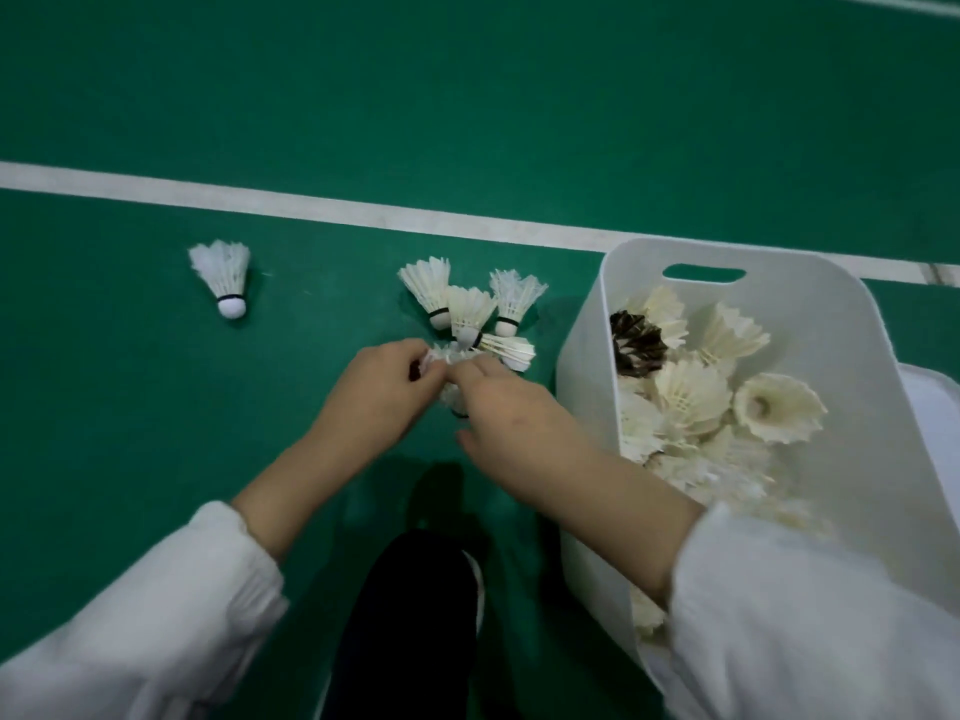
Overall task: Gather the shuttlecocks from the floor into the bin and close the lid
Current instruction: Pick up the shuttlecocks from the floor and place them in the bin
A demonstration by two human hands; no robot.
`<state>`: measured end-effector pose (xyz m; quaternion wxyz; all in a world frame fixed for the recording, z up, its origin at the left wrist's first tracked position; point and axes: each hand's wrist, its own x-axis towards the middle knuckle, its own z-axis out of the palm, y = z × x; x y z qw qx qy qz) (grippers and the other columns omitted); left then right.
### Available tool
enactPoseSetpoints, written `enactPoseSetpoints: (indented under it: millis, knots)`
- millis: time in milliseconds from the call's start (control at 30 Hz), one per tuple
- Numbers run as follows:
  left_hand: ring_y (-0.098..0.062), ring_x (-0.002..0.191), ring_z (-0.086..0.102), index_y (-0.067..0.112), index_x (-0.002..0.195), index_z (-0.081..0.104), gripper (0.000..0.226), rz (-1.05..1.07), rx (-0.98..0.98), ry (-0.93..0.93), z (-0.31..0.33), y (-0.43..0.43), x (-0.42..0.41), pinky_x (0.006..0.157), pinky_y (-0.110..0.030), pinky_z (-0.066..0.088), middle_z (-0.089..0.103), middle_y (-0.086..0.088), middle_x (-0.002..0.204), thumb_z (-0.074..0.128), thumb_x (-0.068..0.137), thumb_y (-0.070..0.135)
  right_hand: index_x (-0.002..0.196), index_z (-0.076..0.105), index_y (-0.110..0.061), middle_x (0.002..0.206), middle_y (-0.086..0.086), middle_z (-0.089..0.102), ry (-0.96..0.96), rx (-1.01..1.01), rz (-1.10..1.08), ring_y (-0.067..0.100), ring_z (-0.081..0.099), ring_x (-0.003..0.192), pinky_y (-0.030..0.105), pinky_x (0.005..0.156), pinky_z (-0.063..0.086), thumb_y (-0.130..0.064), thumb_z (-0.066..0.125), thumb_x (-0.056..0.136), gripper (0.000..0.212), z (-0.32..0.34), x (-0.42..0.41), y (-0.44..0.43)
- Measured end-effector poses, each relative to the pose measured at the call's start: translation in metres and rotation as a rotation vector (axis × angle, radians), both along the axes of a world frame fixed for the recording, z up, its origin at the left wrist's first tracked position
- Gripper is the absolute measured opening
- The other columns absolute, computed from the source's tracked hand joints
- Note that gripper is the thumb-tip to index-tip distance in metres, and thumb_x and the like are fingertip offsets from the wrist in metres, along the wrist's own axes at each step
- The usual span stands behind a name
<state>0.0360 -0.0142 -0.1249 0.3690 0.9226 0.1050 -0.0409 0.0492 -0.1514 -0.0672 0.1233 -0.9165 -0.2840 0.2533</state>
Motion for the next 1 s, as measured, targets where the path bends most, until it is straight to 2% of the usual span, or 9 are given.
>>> enactPoseSetpoints:
  millis: [167,267,367,533,700,800,867,933,1000]
  knots:
    - [-0.025,0.065,0.049,0.016,0.062,0.048,0.037,-0.134,-0.017,0.066,-0.003,0.009,0.015,0.059,-0.036,0.036,0.053,-0.005,0.062,0.046,0.094,0.035,0.107,0.056,-0.011,0.108,0.012,0.058,-0.079,0.004,-0.114,0.032,0.057,0.101,0.036,0.078,0.044,-0.009,0.049,0.088,0.020,-0.029,0.011,0.009]
    - [-0.021,0.091,0.056,0.011,0.103,0.060,0.026,-0.168,0.048,-0.035,-0.011,0.008,0.037,0.077,-0.033,0.042,0.060,-0.007,0.100,0.043,0.096,0.028,0.099,0.055,-0.012,0.103,0.012,0.062,-0.128,-0.048,-0.153,0.034,0.059,0.096,0.036,0.072,0.044,-0.011,0.047,0.087,0.014,-0.031,0.014,-0.002]
    - [-0.021,0.110,0.053,0.016,0.128,0.050,0.035,-0.339,0.107,-0.052,-0.019,-0.005,0.062,0.092,-0.036,0.043,0.050,-0.002,0.129,0.046,0.094,0.016,0.101,0.056,-0.010,0.104,0.013,0.062,-0.112,-0.089,-0.167,0.034,0.059,0.099,0.036,0.075,0.045,-0.011,0.047,0.087,0.017,-0.032,0.017,-0.013]
    - [-0.025,0.115,0.045,0.035,0.143,0.025,0.063,-0.787,0.578,0.030,-0.037,-0.033,0.076,0.075,-0.035,0.040,0.033,-0.004,0.139,0.046,0.090,0.009,0.105,0.055,-0.010,0.109,0.014,0.061,-0.037,-0.193,-0.129,0.033,0.058,0.104,0.037,0.080,0.046,-0.010,0.045,0.088,0.020,-0.036,0.013,-0.021]
    - [-0.031,0.105,0.051,0.018,0.129,0.039,0.038,-0.691,0.700,0.023,-0.038,-0.037,0.061,0.065,-0.037,0.037,0.042,-0.013,0.123,0.044,0.092,0.015,0.104,0.055,-0.010,0.109,0.013,0.061,0.002,-0.224,-0.140,0.032,0.059,0.103,0.034,0.078,0.046,-0.009,0.046,0.087,0.019,-0.037,0.012,-0.026]
    - [-0.027,0.109,0.047,0.016,0.121,0.045,0.032,-0.508,0.572,0.076,-0.040,-0.023,0.047,0.068,-0.036,0.037,0.048,-0.009,0.117,0.048,0.092,0.029,0.103,0.054,-0.011,0.106,0.013,0.061,-0.002,-0.134,-0.181,0.033,0.059,0.099,0.037,0.078,0.046,-0.011,0.045,0.088,0.017,-0.035,0.012,-0.025]
    - [-0.025,0.112,0.040,0.014,0.113,0.052,0.033,-0.398,0.475,0.035,-0.042,-0.008,0.033,0.078,-0.036,0.041,0.048,-0.007,0.119,0.053,0.089,0.036,0.100,0.053,-0.011,0.102,0.013,0.061,-0.016,-0.071,-0.188,0.034,0.059,0.095,0.037,0.075,0.045,-0.013,0.044,0.089,0.013,-0.033,0.011,-0.025]
    - [-0.025,0.114,0.038,0.011,0.094,0.059,0.027,-0.335,0.398,-0.056,-0.040,0.008,0.024,0.088,-0.036,0.040,0.047,-0.007,0.120,0.060,0.085,0.036,0.096,0.051,-0.012,0.093,0.012,0.060,-0.042,-0.021,-0.185,0.033,0.060,0.092,0.035,0.069,0.041,-0.013,0.046,0.089,0.008,-0.032,0.011,-0.025]
    - [-0.025,0.106,0.045,0.011,0.077,0.053,0.023,-0.314,0.261,-0.073,-0.035,0.018,0.024,0.087,-0.034,0.041,0.053,-0.007,0.113,0.066,0.082,0.029,0.088,0.045,-0.015,0.082,0.008,0.053,-0.079,0.023,-0.195,0.034,0.060,0.087,0.032,0.063,0.033,-0.013,0.047,0.089,0.003,-0.030,0.011,-0.026]
